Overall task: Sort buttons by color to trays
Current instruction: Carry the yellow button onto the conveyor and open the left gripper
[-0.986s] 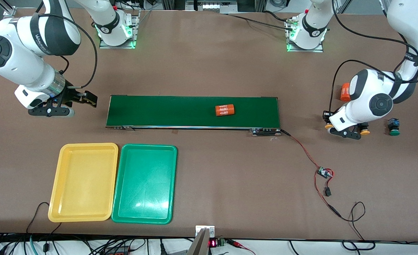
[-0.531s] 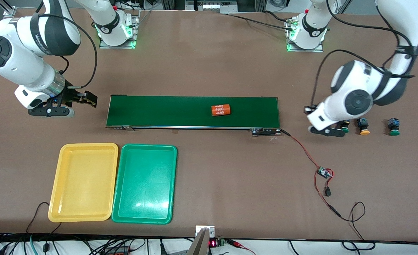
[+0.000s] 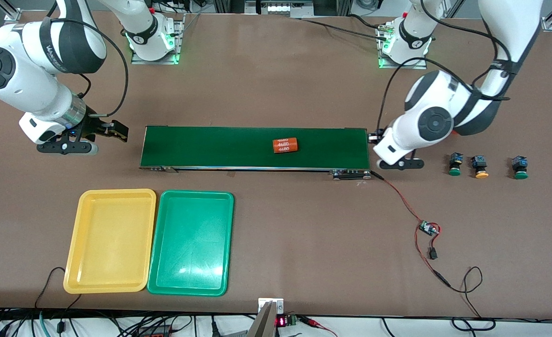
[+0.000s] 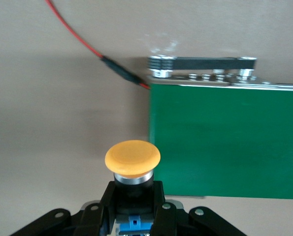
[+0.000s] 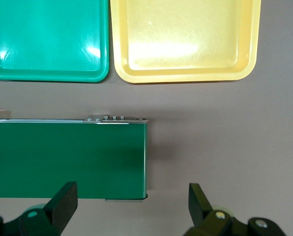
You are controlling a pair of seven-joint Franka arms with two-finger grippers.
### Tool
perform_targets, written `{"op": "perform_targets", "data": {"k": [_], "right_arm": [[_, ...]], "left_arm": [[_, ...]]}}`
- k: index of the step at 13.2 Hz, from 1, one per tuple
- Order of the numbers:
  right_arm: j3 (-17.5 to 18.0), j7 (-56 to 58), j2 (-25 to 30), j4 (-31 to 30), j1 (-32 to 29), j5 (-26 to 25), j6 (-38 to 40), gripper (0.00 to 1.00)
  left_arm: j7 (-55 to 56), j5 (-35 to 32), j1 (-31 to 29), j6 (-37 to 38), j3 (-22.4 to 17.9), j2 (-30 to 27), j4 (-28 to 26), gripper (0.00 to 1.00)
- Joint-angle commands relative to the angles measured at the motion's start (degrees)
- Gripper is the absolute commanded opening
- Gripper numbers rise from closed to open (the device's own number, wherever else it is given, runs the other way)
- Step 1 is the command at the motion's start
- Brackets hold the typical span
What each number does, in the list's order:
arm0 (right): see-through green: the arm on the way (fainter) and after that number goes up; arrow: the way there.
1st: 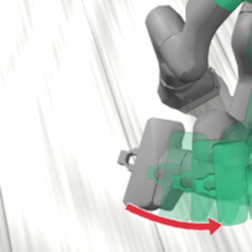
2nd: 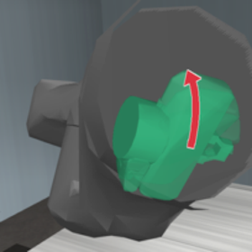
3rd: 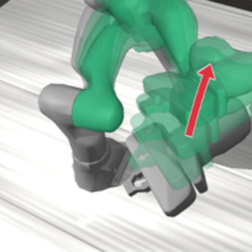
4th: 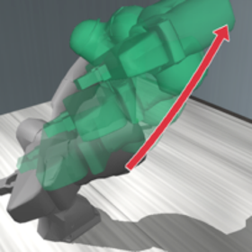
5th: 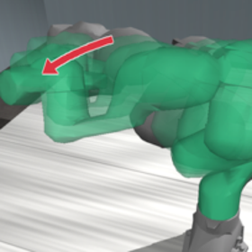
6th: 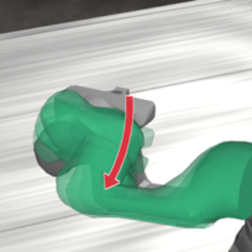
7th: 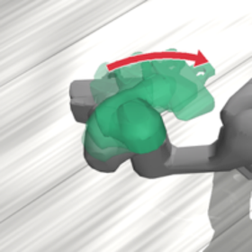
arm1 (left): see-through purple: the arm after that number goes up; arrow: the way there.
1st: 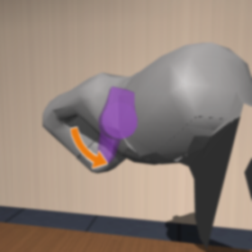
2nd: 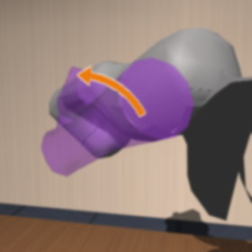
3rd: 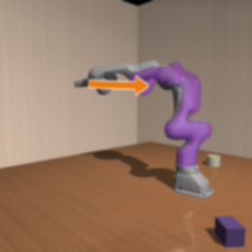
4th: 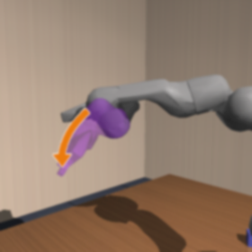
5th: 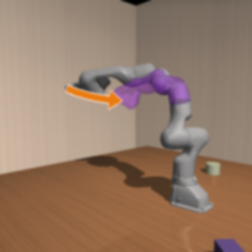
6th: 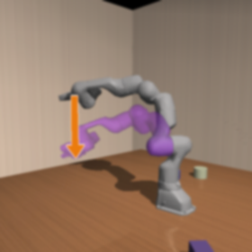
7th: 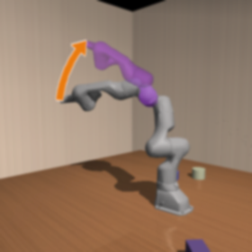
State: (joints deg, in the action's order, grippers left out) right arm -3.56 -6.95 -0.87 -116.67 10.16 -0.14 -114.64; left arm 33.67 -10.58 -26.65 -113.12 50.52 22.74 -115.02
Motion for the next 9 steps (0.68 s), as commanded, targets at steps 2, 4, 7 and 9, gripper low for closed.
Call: {"op": "perform_targets", "data": {"k": [2,4,7,9], "right_arm": [[0.14,0.27,-0.27,0.56,-0.31,0.23,-0.05,1.0],[0.14,0.27,-0.36,0.56,-0.31,0.23,-0.05,1.0],[0.14,0.27,-0.44,0.65,-0.22,0.23,-0.05,1.0],[0.14,0.01,-0.53,0.65,-0.22,0.4,0.03,1.0]], "left_arm": [[7.1,0.65,4.75,-4.99,0.19,3.18,0.59,0.19],[7.9,0.47,6.16,-9.47,0.02,5.72,0.5,0.19],[9.57,-0.49,7.57,-12.56,-0.6,8.02,0.5,0.2],[9.57,-4.34,7.93,-12.65,-0.69,8.28,0.5,0.55]]}}
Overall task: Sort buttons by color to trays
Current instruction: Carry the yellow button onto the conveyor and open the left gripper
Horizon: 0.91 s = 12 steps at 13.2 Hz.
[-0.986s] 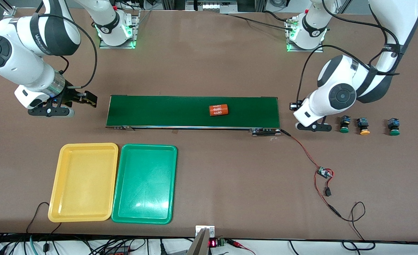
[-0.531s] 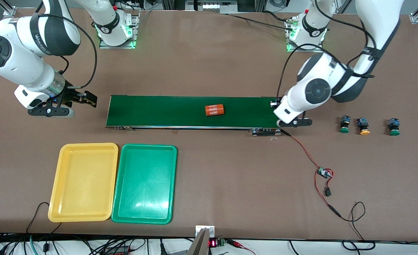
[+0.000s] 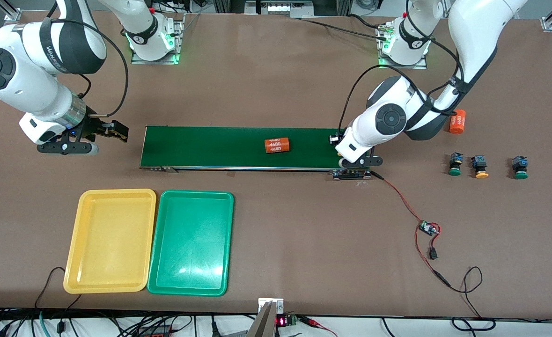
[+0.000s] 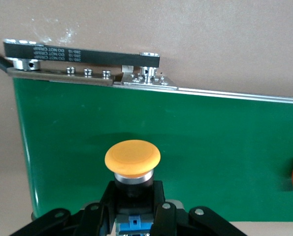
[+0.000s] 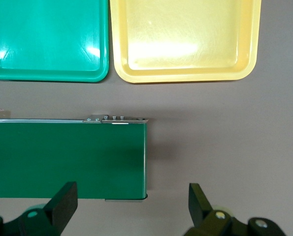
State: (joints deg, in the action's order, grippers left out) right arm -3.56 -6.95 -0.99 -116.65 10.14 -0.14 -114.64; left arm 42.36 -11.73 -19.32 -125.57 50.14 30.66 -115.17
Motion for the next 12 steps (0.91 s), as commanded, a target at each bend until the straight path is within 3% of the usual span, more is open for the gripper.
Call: {"op": "perform_targets", "data": {"k": [1,5,10,12], "right_arm": [[0.22,-0.08,-0.41,0.63,-0.21,0.49,0.03,1.0],[0.13,-0.16,-0.41,0.63,-0.21,0.49,0.03,1.0],[0.13,-0.08,-0.41,0.63,-0.21,0.49,0.03,1.0],[0.13,0.01,-0.41,0.72,-0.21,0.49,0.03,1.0]], "left_arm": [[1.06,-4.17,0.51,-0.12,-0.31,0.62,0.65,0.97],[1.06,-4.35,-1.24,2.24,0.31,-1.56,1.0,1.0],[-0.69,-5.57,-3.26,27.62,-0.22,-4.03,14.52,1.0],[-4.54,-8.55,-7.29,29.15,-0.22,-4.03,14.54,1.0]]}}
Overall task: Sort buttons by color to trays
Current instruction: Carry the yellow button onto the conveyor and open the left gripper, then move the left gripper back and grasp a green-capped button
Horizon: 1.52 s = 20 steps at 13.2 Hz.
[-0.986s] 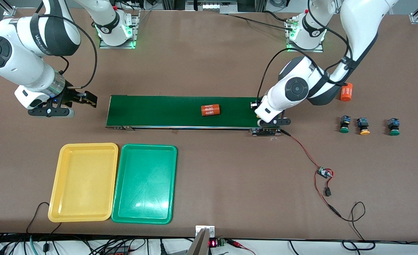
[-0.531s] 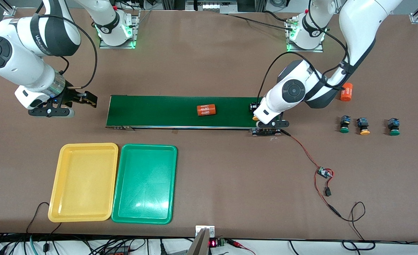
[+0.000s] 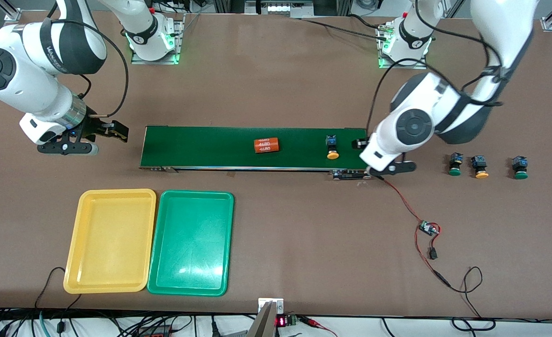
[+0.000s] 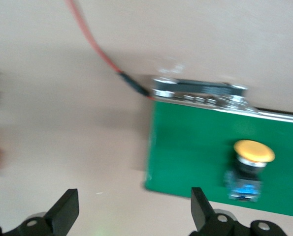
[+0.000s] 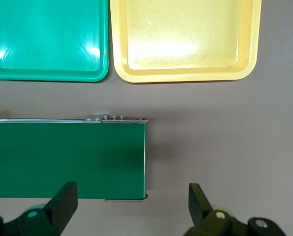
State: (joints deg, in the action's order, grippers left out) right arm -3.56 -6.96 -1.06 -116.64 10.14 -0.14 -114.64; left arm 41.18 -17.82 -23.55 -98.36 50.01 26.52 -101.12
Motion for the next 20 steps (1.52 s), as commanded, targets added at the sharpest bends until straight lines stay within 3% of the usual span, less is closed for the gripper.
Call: {"op": "perform_targets", "data": {"k": [1,4,8,12,16,20], "right_arm": [[0.13,0.01,-0.34,0.71,-0.21,0.49,0.03,1.0],[0.13,0.19,-0.34,0.8,-0.21,0.49,0.12,1.0],[0.13,0.1,-0.34,0.8,-0.21,0.49,0.12,1.0],[0.22,-0.16,-0.34,0.8,-0.21,0.49,0.12,1.0],[0.22,-0.43,-0.34,0.8,0.05,0.49,0.12,1.0],[0.31,-0.78,-0.43,0.8,0.4,0.49,0.12,1.0]], "left_arm": [[-4.95,-4.22,-5.86,1.95,-0.18,0.28,0.48,1.0],[-14.43,-6.34,-15.1,0.64,-0.53,2.91,0.48,1.0],[-25.86,-17.31,-24.77,-5.59,-1.15,6.26,-0.21,1.0],[-33.96,-18.39,-32.86,-10.0,-1.23,10.99,-1.09,1.0],[-38.28,-18.39,-36.21,-16.06,-2.2,13.29,-3.38,1.0],[-38.98,-18.56,-36.3,-21.59,-6.24,13.73,-5.93,0.99]]}}
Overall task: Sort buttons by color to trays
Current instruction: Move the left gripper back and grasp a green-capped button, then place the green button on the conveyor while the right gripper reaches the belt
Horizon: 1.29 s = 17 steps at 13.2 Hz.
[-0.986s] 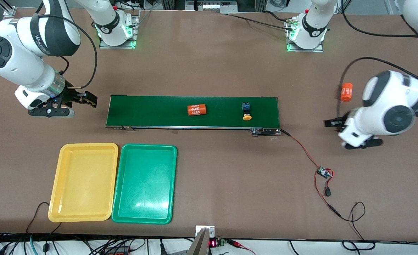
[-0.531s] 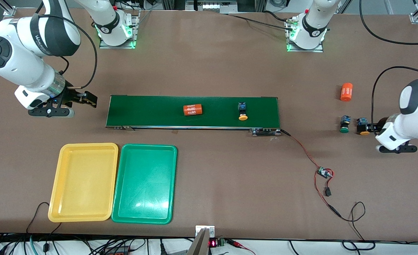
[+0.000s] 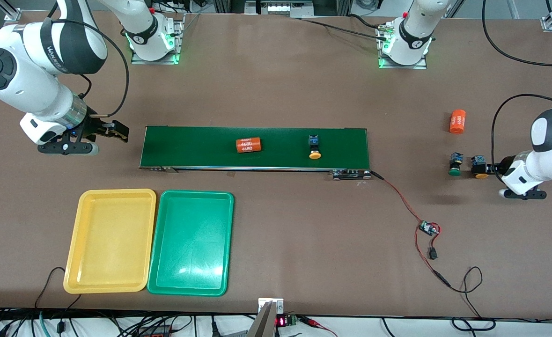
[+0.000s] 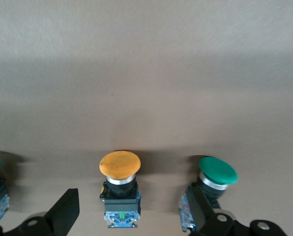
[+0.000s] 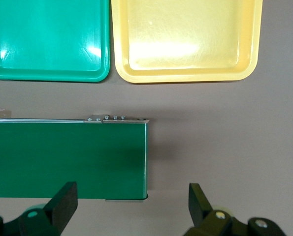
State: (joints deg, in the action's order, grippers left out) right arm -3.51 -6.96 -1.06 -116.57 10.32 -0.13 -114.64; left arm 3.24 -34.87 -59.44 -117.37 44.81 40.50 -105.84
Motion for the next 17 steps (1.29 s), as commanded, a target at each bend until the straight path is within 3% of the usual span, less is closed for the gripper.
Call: {"op": "perform_targets", "data": {"k": [1,3,5,7,8,9,11,13,17], "right_arm": [[0.43,-0.77,-0.43,0.73,0.31,0.57,0.04,1.0],[0.87,-3.39,-0.43,0.73,0.66,0.75,-0.32,1.0],[0.87,-7.79,-0.78,0.9,3.64,0.84,-0.84,1.0],[0.87,-13.31,-2.18,2.21,7.23,0.58,-1.19,1.0],[0.87,-16.13,-3.23,3.09,9.43,0.31,-1.2,1.0],[0.87,-18.07,-4.2,3.88,11.37,0.05,-1.2,1.0],[0.87,-19.67,-6.05,5.29,13.84,0.05,-1.2,1.0],[0.87,-19.76,-7.28,6.09,14.81,0.13,-1.46,1.0],[0.96,-19.76,-8.43,6.09,16.13,0.92,-2.69,1.0]], "left_arm": [[-0.95,-1.96,-0.41,-3.82,-1.82,-0.25,-2.17,0.99],[-0.78,-5.46,-0.41,-6.11,-2.18,-0.25,-3.75,0.99],[0.01,-5.39,-0.76,-6.47,-2.71,-0.16,-5.42,0.89],[0.01,-5.48,-2.33,-7.69,-2.71,1.15,-5.87,0.43],[-0.07,-5.48,-2.34,-7.7,-2.71,1.25,-5.96,0.3],[0.01,-5.48,-2.34,-7.7,-2.71,1.25,-5.96,0.23],[-0.07,-5.39,-2.08,-6.48,-2.27,0.64,-5.87,0.16],[-0.69,-5.39,-2.17,-4.02,-0.09,-0.85,-5.17,0.15],[0.18,-4.43,-2.08,9.04,11.06,-3.32,0.43,0.16]]}}
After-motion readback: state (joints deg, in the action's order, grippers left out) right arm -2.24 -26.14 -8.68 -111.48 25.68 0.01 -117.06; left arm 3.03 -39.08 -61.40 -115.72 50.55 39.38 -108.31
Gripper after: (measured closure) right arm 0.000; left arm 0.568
